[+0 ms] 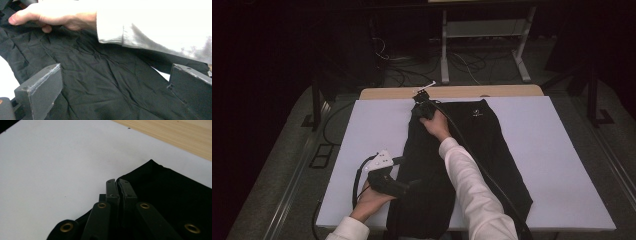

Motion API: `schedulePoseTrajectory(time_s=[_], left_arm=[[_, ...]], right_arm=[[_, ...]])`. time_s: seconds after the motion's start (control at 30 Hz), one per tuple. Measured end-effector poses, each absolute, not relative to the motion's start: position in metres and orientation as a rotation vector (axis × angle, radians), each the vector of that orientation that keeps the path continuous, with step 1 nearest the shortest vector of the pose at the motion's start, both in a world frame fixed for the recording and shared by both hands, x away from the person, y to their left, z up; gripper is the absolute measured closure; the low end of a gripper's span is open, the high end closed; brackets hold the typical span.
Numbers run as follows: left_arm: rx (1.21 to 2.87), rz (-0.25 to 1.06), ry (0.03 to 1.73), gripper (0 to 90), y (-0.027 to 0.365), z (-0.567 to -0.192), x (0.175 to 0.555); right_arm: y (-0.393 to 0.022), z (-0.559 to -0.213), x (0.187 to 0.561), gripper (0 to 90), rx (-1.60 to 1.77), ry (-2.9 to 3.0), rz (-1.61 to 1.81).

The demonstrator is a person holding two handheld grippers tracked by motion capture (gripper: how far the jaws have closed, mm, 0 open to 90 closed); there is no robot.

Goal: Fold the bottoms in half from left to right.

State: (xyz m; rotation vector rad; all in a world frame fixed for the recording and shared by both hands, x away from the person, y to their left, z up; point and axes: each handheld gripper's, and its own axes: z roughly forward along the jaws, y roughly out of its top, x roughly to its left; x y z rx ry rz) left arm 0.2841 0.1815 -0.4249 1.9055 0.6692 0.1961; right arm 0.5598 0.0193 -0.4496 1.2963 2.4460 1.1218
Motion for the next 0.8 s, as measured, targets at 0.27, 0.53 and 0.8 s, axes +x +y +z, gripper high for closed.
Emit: schedulePoseTrajectory(time_s=[0.27, 0.53, 0.8], left_arm=[[1.907, 0.198, 0.69, 0.0, 0.181, -0.425, 0.284], [1.906, 0.209, 0.704, 0.0, 0.184, -0.424, 0.281], [1.924, 0.189, 0.732, 0.0, 0.182, -0.426, 0.281]], right_arm=[[0.01, -0.446, 0.554, 86.1, 1.282, 2.434, 1.131], [0.0, -0.441, 0.546, 86.1, 1.238, 2.42, 1.169], [-0.009, -0.442, 0.542, 86.1, 1.231, 2.422, 1.174]])
